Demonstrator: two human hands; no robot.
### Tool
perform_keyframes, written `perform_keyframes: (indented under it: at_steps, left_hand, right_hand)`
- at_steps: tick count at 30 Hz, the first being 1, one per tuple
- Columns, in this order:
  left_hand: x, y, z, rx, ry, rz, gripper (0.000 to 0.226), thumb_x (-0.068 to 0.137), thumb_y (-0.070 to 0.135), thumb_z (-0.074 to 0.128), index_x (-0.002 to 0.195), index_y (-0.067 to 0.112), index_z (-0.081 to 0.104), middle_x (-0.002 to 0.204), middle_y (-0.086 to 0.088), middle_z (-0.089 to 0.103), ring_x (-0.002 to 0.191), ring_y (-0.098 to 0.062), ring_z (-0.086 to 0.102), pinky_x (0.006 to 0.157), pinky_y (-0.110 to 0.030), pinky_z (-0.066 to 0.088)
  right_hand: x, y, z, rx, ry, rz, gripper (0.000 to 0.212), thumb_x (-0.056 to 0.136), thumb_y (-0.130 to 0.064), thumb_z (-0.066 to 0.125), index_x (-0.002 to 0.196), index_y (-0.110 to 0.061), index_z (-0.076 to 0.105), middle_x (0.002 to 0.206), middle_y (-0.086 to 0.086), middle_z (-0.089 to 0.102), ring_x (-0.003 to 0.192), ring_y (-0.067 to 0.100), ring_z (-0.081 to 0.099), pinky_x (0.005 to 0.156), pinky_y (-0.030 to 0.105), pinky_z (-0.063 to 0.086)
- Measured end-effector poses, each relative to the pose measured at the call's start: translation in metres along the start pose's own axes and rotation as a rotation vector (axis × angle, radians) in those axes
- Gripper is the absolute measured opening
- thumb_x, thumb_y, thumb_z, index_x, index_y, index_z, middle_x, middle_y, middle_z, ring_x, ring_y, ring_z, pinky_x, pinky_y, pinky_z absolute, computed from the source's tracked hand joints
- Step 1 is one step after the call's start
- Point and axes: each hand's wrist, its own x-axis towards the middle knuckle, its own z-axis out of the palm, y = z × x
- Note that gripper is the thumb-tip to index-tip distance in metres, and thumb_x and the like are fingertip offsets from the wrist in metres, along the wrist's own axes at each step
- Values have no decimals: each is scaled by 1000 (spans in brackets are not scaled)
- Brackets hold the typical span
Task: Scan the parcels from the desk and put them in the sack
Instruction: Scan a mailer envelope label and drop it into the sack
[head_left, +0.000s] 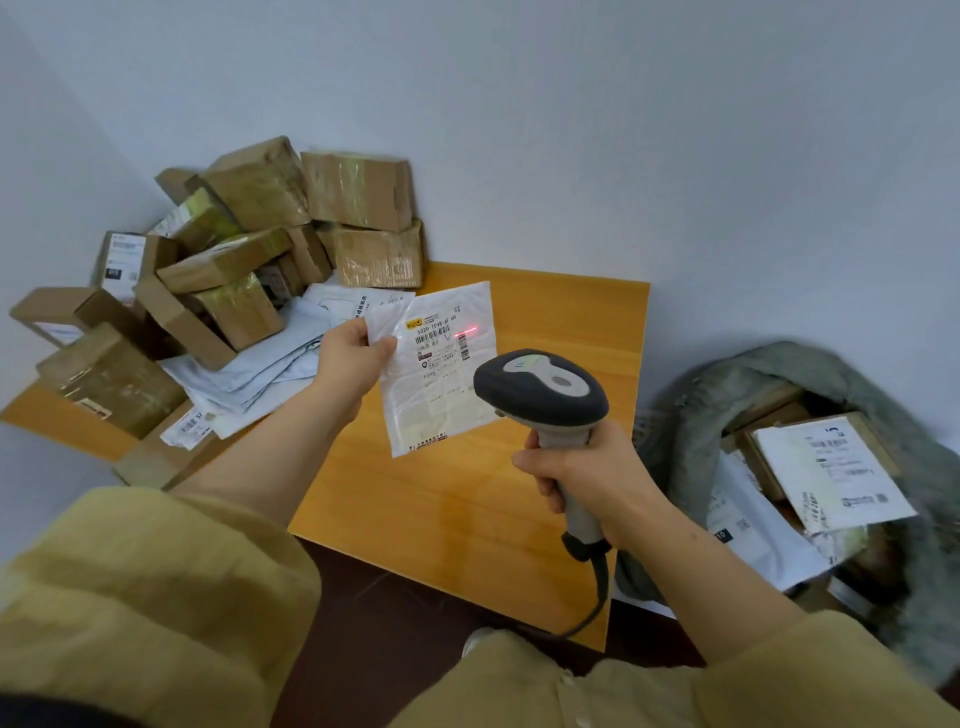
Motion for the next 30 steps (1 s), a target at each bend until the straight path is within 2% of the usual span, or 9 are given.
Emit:
perform_keyframes:
  at_steps: [3, 6, 9, 13, 16, 20, 23, 25, 30]
  left_hand:
    - [1, 4, 0, 13, -3, 31, 17, 92, -2, 55, 103, 6, 64, 89, -1, 65, 87, -21, 62, 73, -29, 54]
    - [1, 8, 1, 21, 4, 39, 15, 92, 0, 55, 102, 8, 63, 94, -6, 66, 85, -20, 62, 75, -31, 54]
    - [1, 12, 2, 31, 11, 48, 14, 91, -1, 55, 100, 8, 63, 85, -1, 64, 76, -15, 61, 62, -23, 50]
    - [2, 15, 5, 30, 7, 40, 17, 92, 1, 56, 106, 6, 64, 99, -7, 65, 88, -21, 62, 71, -29, 51]
    - [2, 16, 6, 38, 5, 43, 15, 91, 1, 56, 104, 5, 64, 91, -5, 65, 85, -21, 61, 71, -30, 52]
    - [1, 18, 8, 40, 3, 41, 21, 92, 2, 56, 112, 3, 63, 101, -7, 65, 91, -21, 62, 76, -31, 53]
    - [0, 18, 8, 46, 1, 50, 18, 92, 1, 56, 108, 4, 63, 99, -6, 64, 84, -18, 61, 67, -24, 50]
    - [0, 18, 9, 44, -6, 53, 17, 92, 1, 56, 106, 6, 63, 98, -6, 64, 83, -18, 62, 66, -23, 50]
    - [0, 19, 12, 46, -27, 38, 17, 92, 0, 56, 106, 4, 63, 86, 1, 63, 89, -22, 62, 79, -34, 52]
  right_hand:
    - [-4, -2, 0, -2, 5, -30, 15, 82, -4, 70, 73, -7, 58, 48, 2, 53, 38, 11, 46, 45, 25, 43]
    - [-8, -4, 0, 9, 17, -53, 16, 82, -4, 70, 72, -7, 58, 48, 1, 53, 37, 10, 46, 45, 24, 43]
    - [-11, -4, -1, 8, 27, -66, 16, 82, -3, 70, 73, -7, 58, 47, 0, 53, 36, 9, 46, 44, 23, 42]
    - [-12, -4, -2, 1, 46, -69, 15, 82, -4, 70, 73, -8, 58, 46, -1, 53, 37, 10, 46, 45, 24, 43]
    - [-13, -3, -3, 2, 57, -76, 16, 82, -4, 70, 72, -7, 58, 46, 0, 53, 37, 10, 45, 44, 24, 42]
    - [-14, -3, -3, -1, 61, -91, 17, 82, -4, 70, 71, -8, 58, 45, -1, 53, 36, 10, 45, 45, 23, 42]
    - [-15, -2, -3, 1, 65, -101, 17, 82, -4, 70, 71, -8, 58, 45, -1, 53, 36, 10, 45, 45, 24, 43]
    - [-15, 0, -4, 6, 71, -103, 17, 82, -4, 70, 71, -7, 58, 46, 0, 53, 36, 10, 45, 45, 24, 43]
    - [-15, 3, -5, 10, 67, -107, 17, 82, -3, 69, 70, -8, 58, 45, -1, 53, 36, 9, 45, 44, 23, 43]
